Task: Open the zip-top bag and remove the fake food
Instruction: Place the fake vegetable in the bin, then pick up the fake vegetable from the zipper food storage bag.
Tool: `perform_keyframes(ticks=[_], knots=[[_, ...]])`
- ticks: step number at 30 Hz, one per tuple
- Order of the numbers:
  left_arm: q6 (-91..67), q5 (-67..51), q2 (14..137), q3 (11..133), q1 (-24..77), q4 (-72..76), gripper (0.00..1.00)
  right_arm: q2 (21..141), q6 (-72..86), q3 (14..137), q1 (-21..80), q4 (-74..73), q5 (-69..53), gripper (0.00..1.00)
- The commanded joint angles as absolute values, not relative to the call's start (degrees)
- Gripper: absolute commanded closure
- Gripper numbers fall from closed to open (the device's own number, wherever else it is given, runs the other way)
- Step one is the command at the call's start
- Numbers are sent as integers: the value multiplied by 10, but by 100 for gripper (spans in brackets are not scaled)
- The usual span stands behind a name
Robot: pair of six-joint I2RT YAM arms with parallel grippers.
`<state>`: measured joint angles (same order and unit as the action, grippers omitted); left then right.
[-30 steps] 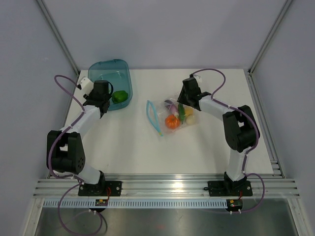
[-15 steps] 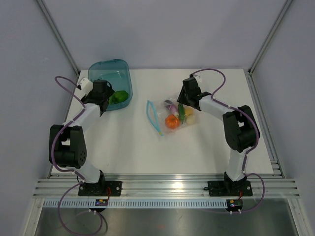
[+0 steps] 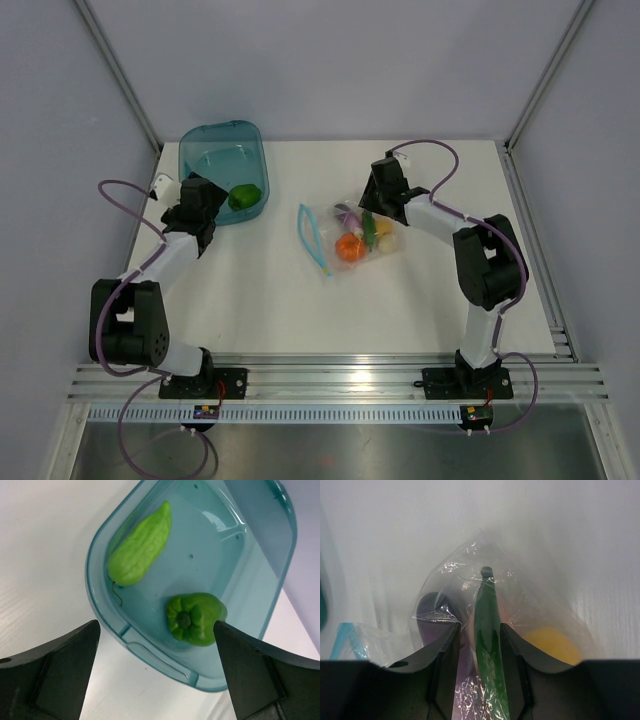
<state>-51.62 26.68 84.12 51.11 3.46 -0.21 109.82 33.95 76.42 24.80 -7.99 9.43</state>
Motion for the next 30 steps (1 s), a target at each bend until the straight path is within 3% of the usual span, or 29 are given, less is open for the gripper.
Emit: perform_keyframes(ticks=[1,14,21,30], knots=[[-550,260,792,499,48,41,1,1057,343,759,245,-66,98,55],[-533,250,633,411,164,45,2,1012,344,716,246,-50,73,47],[-516,220,562,346,205,40,11,961,351,681,246,-38,40,45],[-566,113,589,247,245,141,18,883,365,600,253,-55,9,45]])
